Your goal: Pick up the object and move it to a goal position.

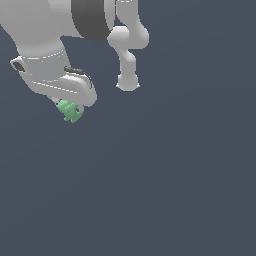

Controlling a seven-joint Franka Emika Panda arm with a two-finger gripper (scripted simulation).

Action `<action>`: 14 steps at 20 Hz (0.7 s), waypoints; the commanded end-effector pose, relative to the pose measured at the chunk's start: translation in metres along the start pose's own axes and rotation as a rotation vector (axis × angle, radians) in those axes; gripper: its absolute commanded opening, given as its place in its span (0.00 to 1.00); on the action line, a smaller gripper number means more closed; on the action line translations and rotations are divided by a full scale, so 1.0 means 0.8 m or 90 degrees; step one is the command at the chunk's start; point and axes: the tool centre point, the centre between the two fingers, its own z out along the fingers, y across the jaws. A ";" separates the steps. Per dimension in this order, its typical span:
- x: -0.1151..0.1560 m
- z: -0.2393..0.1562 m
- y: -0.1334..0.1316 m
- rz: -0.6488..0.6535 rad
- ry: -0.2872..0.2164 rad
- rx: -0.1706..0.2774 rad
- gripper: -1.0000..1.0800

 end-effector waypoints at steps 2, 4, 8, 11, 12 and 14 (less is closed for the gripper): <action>0.010 -0.017 0.014 -0.001 -0.001 0.000 0.00; 0.014 -0.024 0.019 -0.001 -0.001 0.000 0.00; 0.019 -0.033 0.027 -0.001 -0.001 0.000 0.00; 0.021 -0.036 0.029 -0.001 -0.001 -0.001 0.00; 0.021 -0.036 0.029 -0.001 -0.001 -0.001 0.00; 0.021 -0.036 0.028 -0.001 -0.001 -0.001 0.00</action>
